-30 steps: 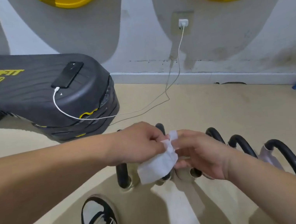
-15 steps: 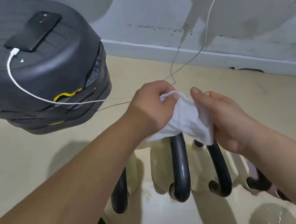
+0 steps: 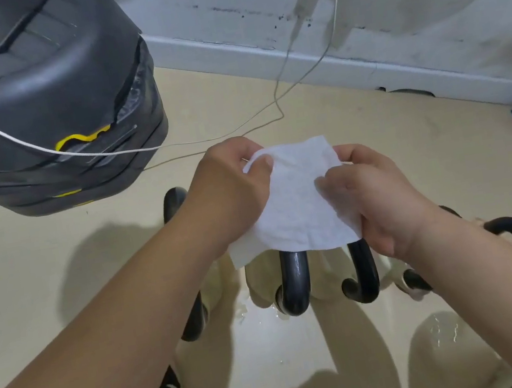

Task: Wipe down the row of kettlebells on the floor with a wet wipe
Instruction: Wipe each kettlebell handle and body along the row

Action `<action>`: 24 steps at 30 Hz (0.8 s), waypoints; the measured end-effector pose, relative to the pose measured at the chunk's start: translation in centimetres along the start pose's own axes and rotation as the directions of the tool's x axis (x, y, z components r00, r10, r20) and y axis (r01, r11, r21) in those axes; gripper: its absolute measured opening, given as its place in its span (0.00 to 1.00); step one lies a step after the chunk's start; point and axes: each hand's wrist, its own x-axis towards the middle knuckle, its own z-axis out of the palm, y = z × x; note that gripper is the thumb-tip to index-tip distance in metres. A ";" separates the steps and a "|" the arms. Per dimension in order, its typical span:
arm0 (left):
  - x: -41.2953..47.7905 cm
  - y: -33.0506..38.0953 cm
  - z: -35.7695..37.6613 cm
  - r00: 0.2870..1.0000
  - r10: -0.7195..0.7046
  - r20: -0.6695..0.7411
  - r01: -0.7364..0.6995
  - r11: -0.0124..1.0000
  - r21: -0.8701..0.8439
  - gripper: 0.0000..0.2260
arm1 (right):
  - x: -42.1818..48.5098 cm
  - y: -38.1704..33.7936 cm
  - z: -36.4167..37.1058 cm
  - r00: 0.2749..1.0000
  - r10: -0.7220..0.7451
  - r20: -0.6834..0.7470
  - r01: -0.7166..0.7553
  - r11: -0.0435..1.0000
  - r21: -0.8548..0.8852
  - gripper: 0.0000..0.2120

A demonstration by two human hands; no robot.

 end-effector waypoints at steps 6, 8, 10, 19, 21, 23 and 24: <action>-1.8 -1.6 1.0 0.991 0.066 0.116 -0.112 0.888 0.446 0.18 | -0.9 1.1 0.8 0.983 -0.185 0.002 0.140 0.734 -0.665 0.26; -3.0 -1.5 1.7 0.982 0.182 0.041 -0.177 0.841 0.512 0.21 | -1.6 1.4 0.8 0.966 -0.257 0.026 0.212 0.728 -0.652 0.23; -4.1 -1.0 2.5 0.967 0.254 0.005 -0.214 0.806 0.551 0.15 | -2.0 1.3 0.7 0.977 -0.211 0.027 0.193 0.829 -0.525 0.17; -3.2 0.7 6.1 0.982 -0.161 0.101 0.086 0.850 0.519 0.24 | -0.7 0.1 -0.5 0.999 -0.047 -0.013 0.044 0.987 -0.157 0.15; -2.6 1.1 7.6 0.948 -0.304 0.095 0.229 0.856 0.463 0.29 | -0.4 0.2 -0.7 0.995 -0.090 -0.042 0.081 0.979 -0.185 0.15; -2.3 1.0 8.4 0.944 -0.327 0.044 0.283 0.871 0.402 0.26 | -0.1 0.6 -0.9 0.994 -0.102 -0.026 0.096 0.978 -0.185 0.15; -2.0 0.9 8.6 0.956 -0.293 0.022 0.263 0.889 0.374 0.23 | 0.1 0.8 -0.9 0.994 -0.110 -0.021 0.104 0.976 -0.190 0.15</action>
